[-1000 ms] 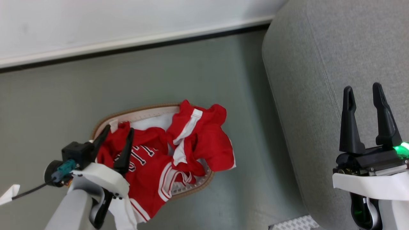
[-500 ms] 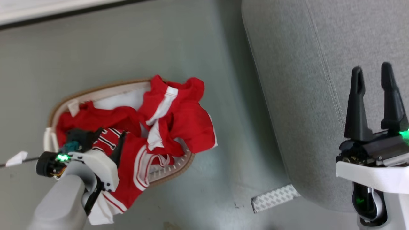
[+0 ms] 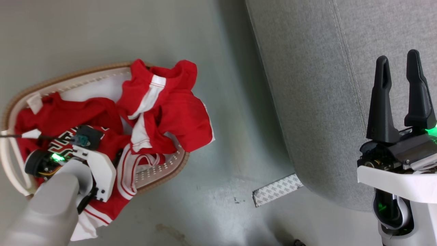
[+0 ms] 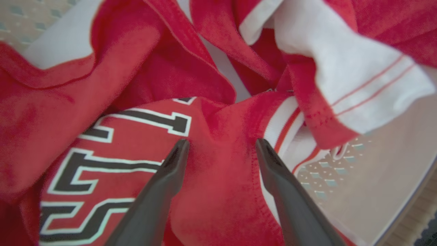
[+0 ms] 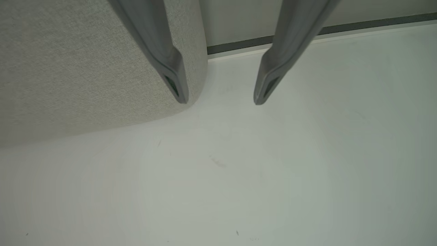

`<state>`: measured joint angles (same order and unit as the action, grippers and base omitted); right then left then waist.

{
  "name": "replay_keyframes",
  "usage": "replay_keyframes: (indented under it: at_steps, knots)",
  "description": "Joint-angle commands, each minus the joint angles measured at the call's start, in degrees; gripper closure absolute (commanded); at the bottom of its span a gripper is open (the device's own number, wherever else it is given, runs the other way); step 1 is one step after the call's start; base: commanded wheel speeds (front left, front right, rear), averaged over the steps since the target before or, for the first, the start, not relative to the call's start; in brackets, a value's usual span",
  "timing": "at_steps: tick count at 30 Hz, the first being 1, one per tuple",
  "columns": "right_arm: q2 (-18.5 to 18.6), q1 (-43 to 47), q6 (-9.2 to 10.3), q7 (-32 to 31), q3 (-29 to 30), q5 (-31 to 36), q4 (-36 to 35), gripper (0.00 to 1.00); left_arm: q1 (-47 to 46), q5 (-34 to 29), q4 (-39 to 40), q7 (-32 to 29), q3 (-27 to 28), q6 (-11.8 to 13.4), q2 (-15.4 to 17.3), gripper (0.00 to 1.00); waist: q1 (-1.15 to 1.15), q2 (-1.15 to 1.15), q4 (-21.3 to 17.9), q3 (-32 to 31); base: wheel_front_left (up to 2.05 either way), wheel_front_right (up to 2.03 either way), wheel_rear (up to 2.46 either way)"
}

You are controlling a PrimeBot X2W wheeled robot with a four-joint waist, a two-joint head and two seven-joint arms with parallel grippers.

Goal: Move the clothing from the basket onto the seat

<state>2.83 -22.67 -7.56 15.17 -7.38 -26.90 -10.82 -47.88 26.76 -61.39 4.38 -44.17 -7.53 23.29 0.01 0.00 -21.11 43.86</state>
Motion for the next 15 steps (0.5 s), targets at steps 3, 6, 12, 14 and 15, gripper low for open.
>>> replay_keyframes:
  at_steps: [3,6,12,14,15]
  knots:
    - [0.10,-1.03,0.14,-0.02,-0.38,-0.67,-0.34,0.00,-2.33,0.57,-1.26,-2.34,-3.11,0.10,1.63,0.00,-0.01,0.00,-1.14,1.96,0.00,0.00,0.00]
    - [0.11,-1.21,0.14,-0.02,-0.89,-0.93,-0.55,0.00,-3.09,-0.97,-2.05,-4.50,-7.66,0.10,2.24,0.00,-0.01,0.00,-1.61,3.00,0.00,0.00,0.00]
    - [0.11,-1.77,0.14,-0.02,-1.38,-1.31,-0.65,0.00,-5.05,1.33,-4.39,-8.12,-10.93,0.10,2.58,0.00,-0.01,0.00,-1.83,3.93,0.00,0.00,0.00]
    - [0.11,-2.07,0.14,-0.02,-1.53,-1.44,-0.40,0.00,-5.43,1.68,-4.94,-8.58,-11.51,0.11,2.44,0.00,-0.01,0.00,-1.92,4.07,0.00,0.00,0.00]
    - [0.11,-2.15,0.14,-0.02,-1.58,-1.48,-0.33,0.00,-5.63,1.83,-5.13,-8.53,-11.84,0.10,2.41,0.11,-0.01,0.00,-1.96,4.13,0.00,0.00,0.00]
